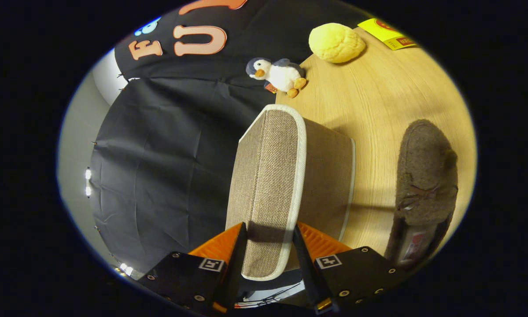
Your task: Open the storage box then place both shoes into the box .Put the left shoe in first, then the right shoe, with the right side of both shoes facing outward in a uniform manner.
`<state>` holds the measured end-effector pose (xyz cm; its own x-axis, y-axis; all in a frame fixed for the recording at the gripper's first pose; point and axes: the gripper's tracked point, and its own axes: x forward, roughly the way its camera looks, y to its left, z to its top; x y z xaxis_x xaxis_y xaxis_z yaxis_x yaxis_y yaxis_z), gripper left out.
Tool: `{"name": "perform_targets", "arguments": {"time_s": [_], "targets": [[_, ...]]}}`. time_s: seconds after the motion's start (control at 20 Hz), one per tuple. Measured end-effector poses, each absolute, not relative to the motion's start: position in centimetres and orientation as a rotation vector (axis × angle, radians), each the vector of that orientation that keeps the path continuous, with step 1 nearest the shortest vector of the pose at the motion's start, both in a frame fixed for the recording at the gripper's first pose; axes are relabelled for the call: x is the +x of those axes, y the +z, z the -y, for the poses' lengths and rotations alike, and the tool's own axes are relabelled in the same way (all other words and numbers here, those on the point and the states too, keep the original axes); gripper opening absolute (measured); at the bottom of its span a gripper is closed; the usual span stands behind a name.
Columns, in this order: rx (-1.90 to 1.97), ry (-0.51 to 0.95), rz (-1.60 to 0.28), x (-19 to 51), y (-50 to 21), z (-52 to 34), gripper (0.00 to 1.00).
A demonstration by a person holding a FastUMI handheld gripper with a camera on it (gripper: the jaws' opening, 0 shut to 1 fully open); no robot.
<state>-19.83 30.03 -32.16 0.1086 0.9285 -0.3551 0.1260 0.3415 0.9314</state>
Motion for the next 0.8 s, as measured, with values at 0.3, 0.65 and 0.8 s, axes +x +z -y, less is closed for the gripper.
{"name": "perform_targets", "arguments": {"time_s": [0.3,0.65,0.8], "targets": [[1.212,0.844,-1.240,-17.0,-27.1,-29.0,0.40],[1.123,0.886,-1.240,-15.6,-25.2,-31.9,0.17],[1.044,0.841,-1.291,-15.7,-26.8,-33.0,0.13]]}}
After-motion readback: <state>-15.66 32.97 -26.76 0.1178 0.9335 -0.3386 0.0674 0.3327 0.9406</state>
